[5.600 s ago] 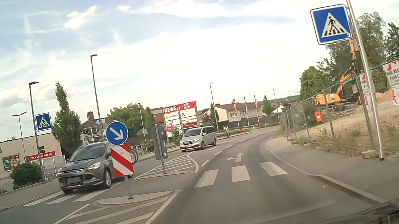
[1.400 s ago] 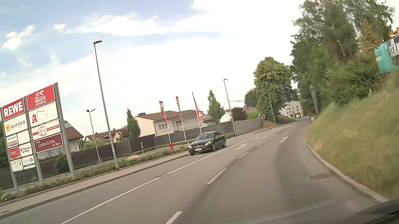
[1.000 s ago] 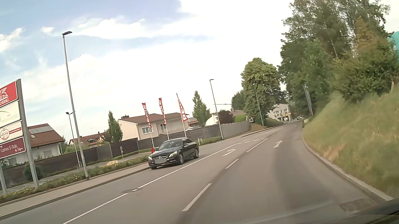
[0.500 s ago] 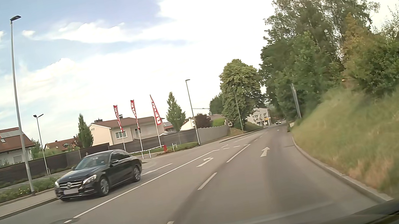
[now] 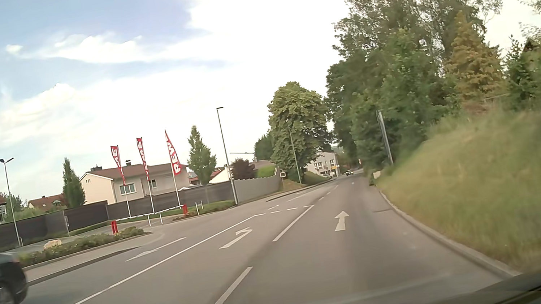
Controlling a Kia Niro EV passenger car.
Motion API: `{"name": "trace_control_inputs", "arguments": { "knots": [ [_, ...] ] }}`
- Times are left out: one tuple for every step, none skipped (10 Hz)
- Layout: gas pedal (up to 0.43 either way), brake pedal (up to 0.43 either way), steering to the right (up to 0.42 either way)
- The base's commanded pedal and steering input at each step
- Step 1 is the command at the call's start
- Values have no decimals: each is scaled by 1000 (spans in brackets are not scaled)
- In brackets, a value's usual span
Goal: Follow the waypoints while adhering to traffic rules and regulations
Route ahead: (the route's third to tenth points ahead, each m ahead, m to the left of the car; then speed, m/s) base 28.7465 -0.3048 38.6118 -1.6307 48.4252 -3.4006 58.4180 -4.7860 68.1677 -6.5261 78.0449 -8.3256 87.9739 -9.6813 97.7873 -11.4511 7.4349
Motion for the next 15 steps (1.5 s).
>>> {"name": "trace_control_inputs", "arguments": {
  "knots": [
    [59,0,66],
    [59,0,61],
    [59,0,51],
    [59,0,42],
    [59,0,34],
    [59,0,29],
    [59,0,26],
    [59,0,26],
    [59,0,26],
    [59,0,25],
    [59,0,24],
    [59,0,21],
    [59,0,17],
    [59,0,15],
    [59,0,15]
  ]
}}
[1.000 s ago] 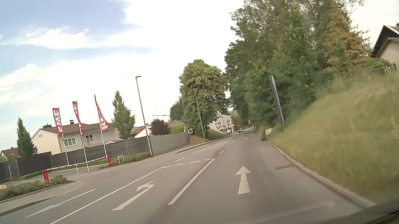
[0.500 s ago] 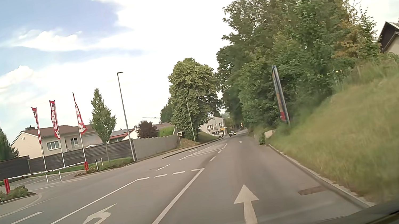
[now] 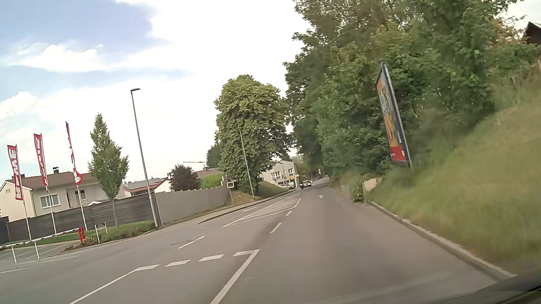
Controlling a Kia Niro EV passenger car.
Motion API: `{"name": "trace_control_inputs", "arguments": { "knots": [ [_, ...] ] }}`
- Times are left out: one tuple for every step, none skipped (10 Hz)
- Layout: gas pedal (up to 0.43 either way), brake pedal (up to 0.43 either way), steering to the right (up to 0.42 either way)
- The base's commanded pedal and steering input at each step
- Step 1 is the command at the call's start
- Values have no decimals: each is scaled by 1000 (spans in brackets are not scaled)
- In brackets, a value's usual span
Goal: Follow the waypoints while adhering to traffic rules and regulations
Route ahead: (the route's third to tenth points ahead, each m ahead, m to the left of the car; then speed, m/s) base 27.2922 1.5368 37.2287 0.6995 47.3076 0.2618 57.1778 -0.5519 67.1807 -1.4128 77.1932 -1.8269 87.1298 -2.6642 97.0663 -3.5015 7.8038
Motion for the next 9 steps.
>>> {"name": "trace_control_inputs", "arguments": {
  "knots": [
    [47,0,15],
    [47,0,14],
    [47,0,12],
    [47,0,11],
    [47,0,11],
    [47,0,10],
    [47,0,10],
    [47,0,10],
    [47,0,10]
  ]
}}
